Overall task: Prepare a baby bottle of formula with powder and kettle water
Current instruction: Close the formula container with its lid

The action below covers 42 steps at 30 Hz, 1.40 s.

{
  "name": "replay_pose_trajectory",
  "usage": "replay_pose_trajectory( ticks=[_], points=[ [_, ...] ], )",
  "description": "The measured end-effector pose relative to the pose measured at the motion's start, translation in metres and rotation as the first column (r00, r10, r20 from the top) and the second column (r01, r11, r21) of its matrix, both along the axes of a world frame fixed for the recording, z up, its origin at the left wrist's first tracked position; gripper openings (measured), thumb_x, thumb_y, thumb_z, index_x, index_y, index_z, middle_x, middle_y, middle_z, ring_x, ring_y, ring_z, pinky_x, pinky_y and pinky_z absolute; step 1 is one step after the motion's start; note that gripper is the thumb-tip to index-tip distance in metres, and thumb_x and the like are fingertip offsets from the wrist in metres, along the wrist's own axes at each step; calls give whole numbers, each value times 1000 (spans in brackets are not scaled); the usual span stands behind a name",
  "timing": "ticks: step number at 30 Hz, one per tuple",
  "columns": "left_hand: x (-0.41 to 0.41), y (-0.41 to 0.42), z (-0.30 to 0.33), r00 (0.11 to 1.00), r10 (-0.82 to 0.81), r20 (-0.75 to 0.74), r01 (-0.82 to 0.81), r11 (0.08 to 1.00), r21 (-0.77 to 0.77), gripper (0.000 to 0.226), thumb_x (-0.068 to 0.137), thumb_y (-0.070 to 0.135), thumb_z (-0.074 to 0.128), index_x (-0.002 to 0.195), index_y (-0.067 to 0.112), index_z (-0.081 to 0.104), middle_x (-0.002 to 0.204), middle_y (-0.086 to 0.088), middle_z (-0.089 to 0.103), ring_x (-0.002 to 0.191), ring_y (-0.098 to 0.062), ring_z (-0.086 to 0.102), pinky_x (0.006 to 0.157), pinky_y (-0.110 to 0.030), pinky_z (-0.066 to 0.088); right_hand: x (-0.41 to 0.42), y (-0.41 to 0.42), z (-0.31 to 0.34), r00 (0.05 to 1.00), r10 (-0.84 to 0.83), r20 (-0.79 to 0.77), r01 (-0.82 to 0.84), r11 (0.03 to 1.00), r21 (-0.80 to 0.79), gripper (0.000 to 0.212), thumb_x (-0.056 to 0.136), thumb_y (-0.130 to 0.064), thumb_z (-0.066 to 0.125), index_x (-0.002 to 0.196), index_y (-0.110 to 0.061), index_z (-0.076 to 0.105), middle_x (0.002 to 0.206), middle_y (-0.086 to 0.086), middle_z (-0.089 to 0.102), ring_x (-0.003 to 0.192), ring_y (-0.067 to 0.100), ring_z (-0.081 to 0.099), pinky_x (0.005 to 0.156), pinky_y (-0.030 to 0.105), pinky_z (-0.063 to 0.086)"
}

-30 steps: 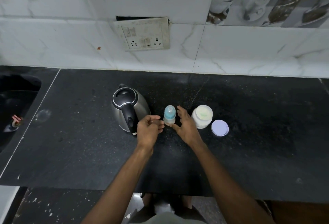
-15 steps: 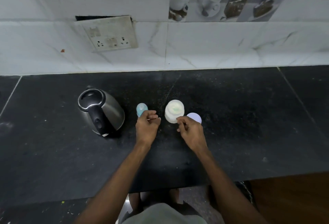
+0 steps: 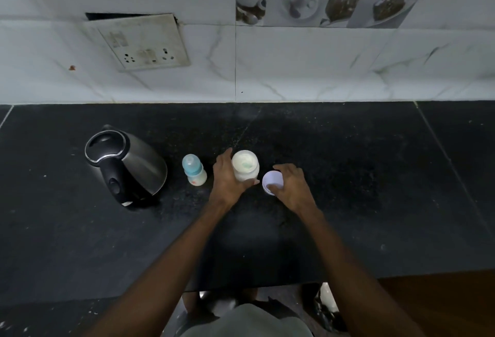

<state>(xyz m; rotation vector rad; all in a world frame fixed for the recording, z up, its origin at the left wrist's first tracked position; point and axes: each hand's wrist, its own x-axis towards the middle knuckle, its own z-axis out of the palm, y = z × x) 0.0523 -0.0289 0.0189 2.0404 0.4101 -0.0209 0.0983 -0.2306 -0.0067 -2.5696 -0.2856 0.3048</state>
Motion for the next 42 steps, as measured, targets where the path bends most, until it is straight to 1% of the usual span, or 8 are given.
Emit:
replay_pose_trajectory(
  ticks=[6,13,19,27,30,35,39,42],
  points=[
    [14,-6,-11,999,16,-41,-17,999,-30,130,66,26,100,165,9,18,167,-12,35,154,-28,32,125,-39,27,18,5,-15,986,108,-128,-128,978,-165,104,72,-51,88,158,-26,35,166,8,30,149,33,28,120,47,32],
    [17,-3,-21,996,89,-18,-90,994,-58,118,65,25,100,160,15,31,151,-9,56,140,-25,52,119,-47,42,21,4,-23,979,146,-140,-173,964,-202,94,82,-42,83,159,-27,31,155,7,43,138,32,41,113,46,41],
    [12,-1,-23,996,83,33,-79,991,-110,105,68,21,98,154,15,40,144,-5,60,131,-15,55,115,-35,45,19,-2,-1,992,49,-119,-50,999,-5,88,79,-38,85,155,-31,40,148,5,37,134,29,39,109,43,44],
    [10,1,-25,996,76,42,-70,991,-115,97,70,25,97,151,16,45,146,-3,59,134,-19,55,117,-47,45,25,-11,47,991,-88,-101,123,900,418,67,76,-35,91,130,-30,53,130,-4,52,116,12,56,97,28,51],
    [6,-4,-21,995,68,68,-60,990,-124,107,75,19,94,161,16,30,160,-7,47,147,-21,44,124,-42,36,24,-9,60,944,-190,-269,315,756,573,62,78,-42,89,124,-27,50,123,-5,62,110,13,66,91,31,58],
    [-11,-14,-22,989,64,135,-56,996,-64,108,84,32,88,165,15,19,168,-8,28,153,-16,29,120,-29,26,10,6,66,784,-162,-599,619,272,737,47,98,-35,69,134,-9,54,131,17,66,112,29,73,93,41,61],
    [-18,-14,-24,983,95,158,-95,995,-4,105,85,38,85,164,14,22,165,-13,29,151,-12,25,120,-29,26,4,20,74,689,-42,-724,725,46,687,31,99,-30,66,124,-11,63,130,21,66,116,37,70,97,44,59],
    [-21,-11,-23,977,39,210,-67,990,127,87,90,52,70,162,23,32,163,-18,27,154,-31,26,122,-41,29,3,25,74,675,-17,-738,737,-38,675,37,96,-28,70,127,-8,63,136,20,64,122,37,67,104,46,56]
  ],
)
